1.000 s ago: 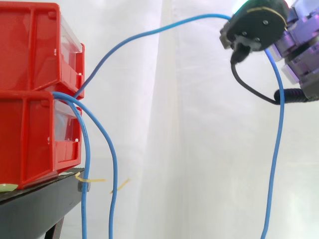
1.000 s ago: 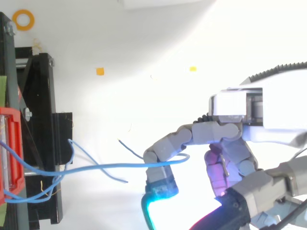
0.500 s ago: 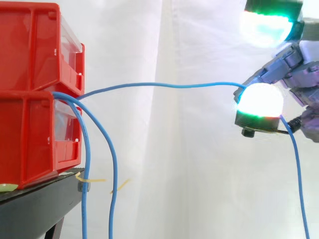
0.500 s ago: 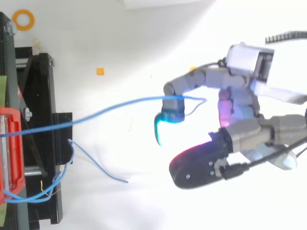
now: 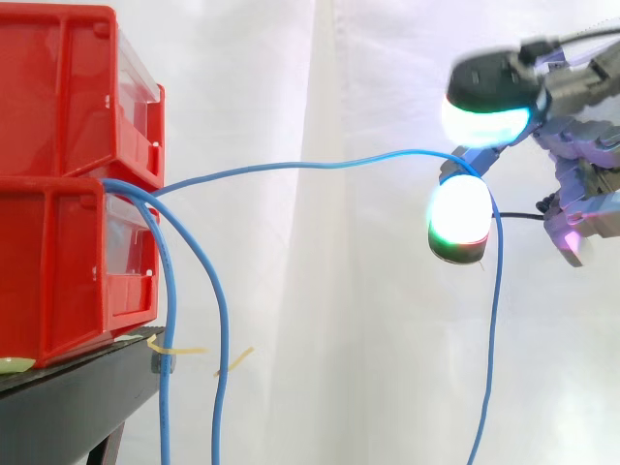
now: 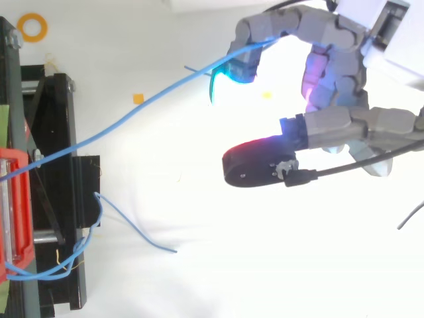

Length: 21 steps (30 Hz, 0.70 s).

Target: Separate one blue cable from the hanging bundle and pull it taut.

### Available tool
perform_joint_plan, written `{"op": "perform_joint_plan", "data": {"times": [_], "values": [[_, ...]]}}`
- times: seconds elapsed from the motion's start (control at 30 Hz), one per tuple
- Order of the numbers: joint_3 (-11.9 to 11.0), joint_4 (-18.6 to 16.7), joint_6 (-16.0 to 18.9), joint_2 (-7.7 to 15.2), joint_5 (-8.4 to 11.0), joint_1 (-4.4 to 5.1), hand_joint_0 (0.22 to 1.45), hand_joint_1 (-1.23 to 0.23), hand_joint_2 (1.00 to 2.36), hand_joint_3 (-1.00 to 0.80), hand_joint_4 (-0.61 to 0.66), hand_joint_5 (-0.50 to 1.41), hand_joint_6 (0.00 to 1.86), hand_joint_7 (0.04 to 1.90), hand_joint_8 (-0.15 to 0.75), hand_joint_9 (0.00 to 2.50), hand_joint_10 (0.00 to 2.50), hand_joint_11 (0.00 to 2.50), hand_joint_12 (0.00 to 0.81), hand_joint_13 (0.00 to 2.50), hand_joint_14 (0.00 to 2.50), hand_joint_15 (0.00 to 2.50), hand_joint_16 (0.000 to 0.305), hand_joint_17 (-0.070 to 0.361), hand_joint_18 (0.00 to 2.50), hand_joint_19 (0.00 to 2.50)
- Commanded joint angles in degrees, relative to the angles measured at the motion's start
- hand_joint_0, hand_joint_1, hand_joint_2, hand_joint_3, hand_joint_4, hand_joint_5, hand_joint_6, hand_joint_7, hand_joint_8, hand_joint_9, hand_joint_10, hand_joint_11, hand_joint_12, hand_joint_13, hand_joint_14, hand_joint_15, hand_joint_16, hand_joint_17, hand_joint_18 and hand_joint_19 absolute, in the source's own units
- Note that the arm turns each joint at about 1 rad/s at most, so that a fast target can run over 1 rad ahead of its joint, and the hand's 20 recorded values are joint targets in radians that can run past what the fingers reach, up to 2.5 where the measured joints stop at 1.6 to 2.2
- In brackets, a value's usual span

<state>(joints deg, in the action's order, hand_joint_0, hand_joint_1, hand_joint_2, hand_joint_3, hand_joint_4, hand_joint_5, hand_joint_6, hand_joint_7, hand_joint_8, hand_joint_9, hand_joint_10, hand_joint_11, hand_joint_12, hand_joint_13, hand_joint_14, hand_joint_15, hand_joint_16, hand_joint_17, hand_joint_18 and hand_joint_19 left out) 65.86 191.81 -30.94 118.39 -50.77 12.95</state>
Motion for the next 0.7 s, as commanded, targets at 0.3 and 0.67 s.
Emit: {"op": "perform_joint_plan", "data": {"times": [0.3, 0.67], "values": [[0.0, -0.9, -2.2, 0.0, 2.6, 0.59, 0.76, -0.83, 1.02, -0.28, 0.22, 0.13, 0.51, 1.2, 0.173, 2.18, 0.03, 0.79, 0.296, 1.53, 0.03, 0.99, 0.04, 0.091, 0.95, 0.88], [0.1, -1.4, -2.4, 0.0, 2.52, 0.76, 0.72, -0.88, 1.02, -0.22, 0.15, 0.14, 0.5, 1.22, 0.099, 2.23, 0.03, 0.62, 0.289, 1.56, 0.02, 0.95, 0.041, 0.093, 0.99, 0.84]]}}
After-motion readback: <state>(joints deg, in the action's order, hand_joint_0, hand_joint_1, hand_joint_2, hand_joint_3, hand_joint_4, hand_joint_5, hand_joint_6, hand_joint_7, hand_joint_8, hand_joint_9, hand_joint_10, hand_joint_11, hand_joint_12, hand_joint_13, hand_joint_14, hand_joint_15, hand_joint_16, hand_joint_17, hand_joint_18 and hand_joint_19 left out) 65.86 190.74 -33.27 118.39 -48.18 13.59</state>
